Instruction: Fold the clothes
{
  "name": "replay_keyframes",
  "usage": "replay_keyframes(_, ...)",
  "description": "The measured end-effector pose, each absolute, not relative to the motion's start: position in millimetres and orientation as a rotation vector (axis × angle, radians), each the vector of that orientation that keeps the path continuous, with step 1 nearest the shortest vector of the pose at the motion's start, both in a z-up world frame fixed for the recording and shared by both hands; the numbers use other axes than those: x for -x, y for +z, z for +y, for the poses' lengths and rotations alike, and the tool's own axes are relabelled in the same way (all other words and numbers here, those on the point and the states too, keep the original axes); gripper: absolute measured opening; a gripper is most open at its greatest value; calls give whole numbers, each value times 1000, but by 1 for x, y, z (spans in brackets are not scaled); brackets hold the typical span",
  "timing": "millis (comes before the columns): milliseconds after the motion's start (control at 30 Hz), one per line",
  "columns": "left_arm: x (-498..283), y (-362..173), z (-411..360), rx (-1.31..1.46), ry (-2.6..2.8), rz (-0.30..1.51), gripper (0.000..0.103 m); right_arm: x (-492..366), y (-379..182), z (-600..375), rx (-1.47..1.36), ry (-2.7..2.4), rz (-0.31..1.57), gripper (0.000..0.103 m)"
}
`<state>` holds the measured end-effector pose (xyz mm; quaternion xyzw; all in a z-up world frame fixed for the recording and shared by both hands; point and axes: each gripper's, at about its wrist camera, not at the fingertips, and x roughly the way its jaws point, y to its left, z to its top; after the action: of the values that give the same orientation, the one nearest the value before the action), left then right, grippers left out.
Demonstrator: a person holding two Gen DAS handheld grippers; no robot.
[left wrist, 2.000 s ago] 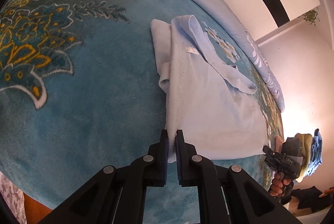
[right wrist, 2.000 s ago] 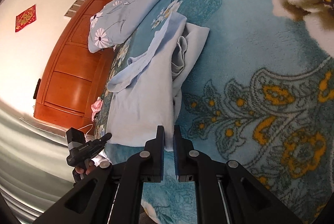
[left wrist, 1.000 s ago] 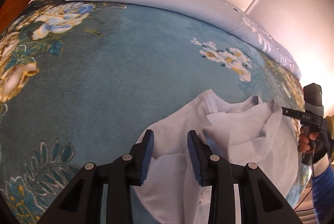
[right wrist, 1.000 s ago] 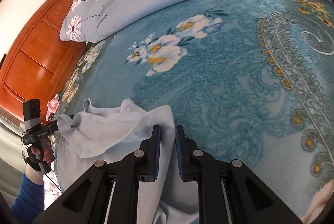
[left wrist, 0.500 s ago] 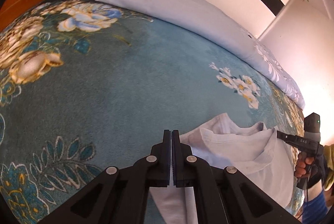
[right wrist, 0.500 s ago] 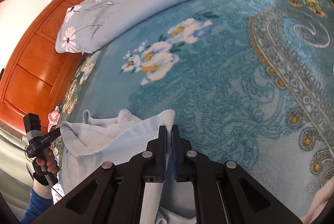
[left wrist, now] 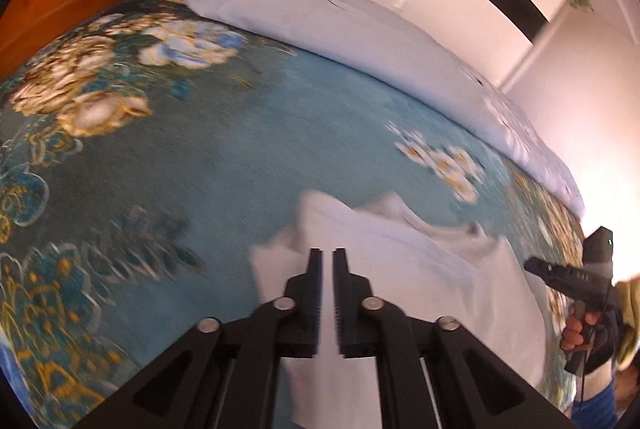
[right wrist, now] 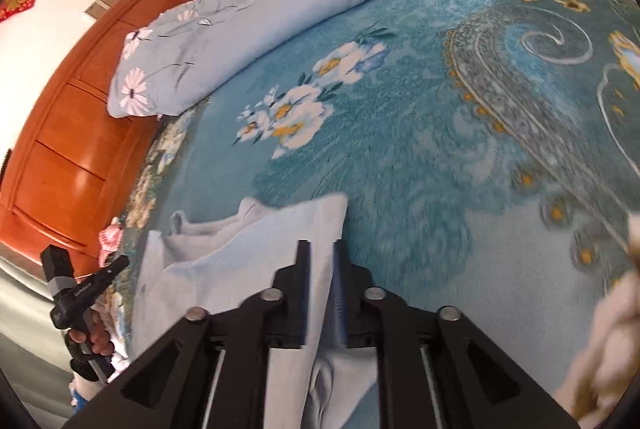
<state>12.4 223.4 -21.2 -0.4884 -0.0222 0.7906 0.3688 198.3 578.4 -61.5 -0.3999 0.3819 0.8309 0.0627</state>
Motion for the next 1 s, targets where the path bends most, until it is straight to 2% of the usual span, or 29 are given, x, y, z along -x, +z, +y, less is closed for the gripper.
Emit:
replay_keyframes(33,-26,-20,231,1255,2008,-38,33,-208,-61,575,1200,2517,1179,43)
replay_keyframes(67,-40,-20,240,1252,1985,-29,40,-217,-63,571,1202,2513,1205,52)
replay_keyframes(100,-53,-21,249,1254,1966,-35,42,-227,-68,565,1215,2513,1245,58)
replay_keyframes(267,-108,-42,290,1339,1873,-79,43,-274,-80,545,1185,2478,1422,58)
replay_keyframes(367,-133,-61,315,1379,1822,-46,43,-294,-83,539,1125,2476,1522,58)
replay_keyframes(467,-140,-61,317,1374,1865,-78,45,-290,-85,534,1135,2473,1513,58)
replay_keyframes(567,-140,-59,296,1388,1788,-269,45,-278,-86,531,1134,2479,1567,58)
replay_keyframes(700,-148,-73,271,1422,1743,-419,45,-261,-88,524,1138,2467,1574,59)
replay_keyframes(767,-150,-75,260,1406,1746,-487,43,-260,-85,524,1118,2464,1576,49)
replay_keyframes(833,-149,-71,254,1376,1794,-532,43,-260,-81,525,1106,2459,1566,14)
replay_keyframes(967,-125,-58,263,1295,1886,-540,42,-259,-69,522,1144,2438,1500,11)
replay_keyframes(1000,-116,-58,271,1298,1892,-521,34,-258,-65,520,1156,2440,1471,11)
